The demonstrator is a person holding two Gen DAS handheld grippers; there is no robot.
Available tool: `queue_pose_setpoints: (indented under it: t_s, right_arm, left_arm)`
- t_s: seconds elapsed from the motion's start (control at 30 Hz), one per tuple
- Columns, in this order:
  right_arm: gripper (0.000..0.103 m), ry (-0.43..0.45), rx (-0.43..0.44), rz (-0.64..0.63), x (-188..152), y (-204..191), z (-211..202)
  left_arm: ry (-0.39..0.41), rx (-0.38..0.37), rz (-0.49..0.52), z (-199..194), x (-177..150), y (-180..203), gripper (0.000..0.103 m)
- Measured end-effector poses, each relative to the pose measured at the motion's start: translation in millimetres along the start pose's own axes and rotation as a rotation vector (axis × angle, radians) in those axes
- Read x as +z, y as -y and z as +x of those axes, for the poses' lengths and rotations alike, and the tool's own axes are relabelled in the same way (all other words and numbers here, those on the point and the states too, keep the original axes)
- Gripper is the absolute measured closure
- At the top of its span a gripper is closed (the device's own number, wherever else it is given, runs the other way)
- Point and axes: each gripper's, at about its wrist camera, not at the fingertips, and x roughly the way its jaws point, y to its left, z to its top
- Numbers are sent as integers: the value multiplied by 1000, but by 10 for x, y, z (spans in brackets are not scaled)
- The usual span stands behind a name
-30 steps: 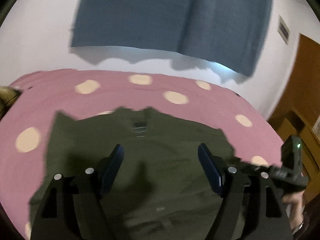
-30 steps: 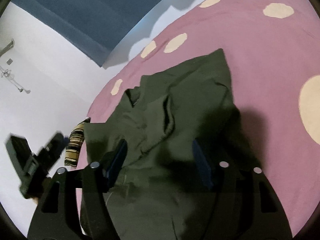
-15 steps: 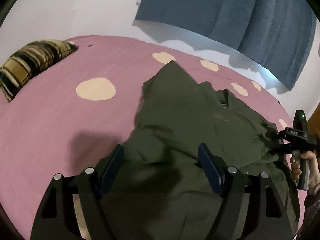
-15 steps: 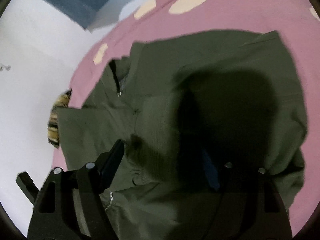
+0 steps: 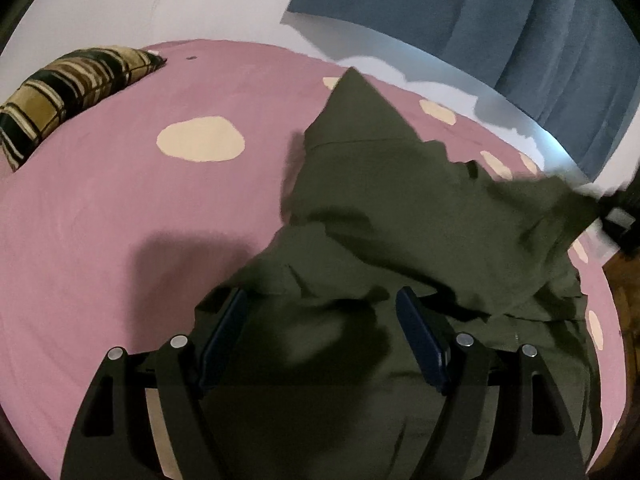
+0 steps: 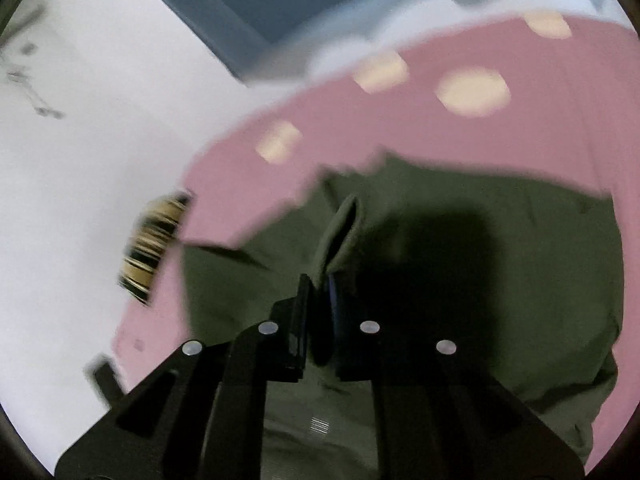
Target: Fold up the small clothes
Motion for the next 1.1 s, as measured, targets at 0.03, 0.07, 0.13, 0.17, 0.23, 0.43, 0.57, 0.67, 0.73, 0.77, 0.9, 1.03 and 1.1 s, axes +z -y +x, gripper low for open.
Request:
queue_pose_setpoints:
  t_s: [0.03,0.07,0.13,0.17,0.23,0.43,0.57,0.67,0.73,0.77,0.9,1.03,1.1]
  right_arm:
    - [94,45,31,-19,62,-115,-130]
    - [95,100,61,-42,112,-223,-291]
    - [95,172,64,-76,152,-298,-514]
    - [95,193,40,-82,147,-278,-580]
    - [95,194,-38,-68,58,-46,-649]
    - [95,33,-238,94,-378,989,-315]
    - [96,-36,-270,151,-597,1326,-94]
    - [96,-50,-271,167,-667,1386,-16]
    - [96,-52,-264,173,-683,1399,-14]
    - [96,-52,-259,178,-689,1409,-31]
    - [97,-61,-245,197,-682,1449,-19]
    - [96,-61,-229,204,-663,1455,-40]
    - [95,-58,-219,204,-667,1441,-103]
  left_arm:
    - [-4,6,-8,10,-2,-21,27]
    - [-7,12,-15,17,-2,-41,27]
    - [-13,30,-31,35,-2,-81,27]
    - [-19,34,-40,48,-1,-103,27]
    - [-30,30,-57,70,-9,-140,27]
    - [-46,47,-40,105,-10,-106,27]
    - [-56,64,-21,130,-6,-84,27]
    - [-62,75,-13,145,-10,-75,27]
    - [-64,80,-9,148,-13,-67,27]
    - [-66,82,-8,152,-13,-69,27]
    - [-68,83,-8,154,-11,-72,27]
    - [-79,90,-2,182,-16,-59,27]
    - [-78,91,-1,174,-15,-57,27]
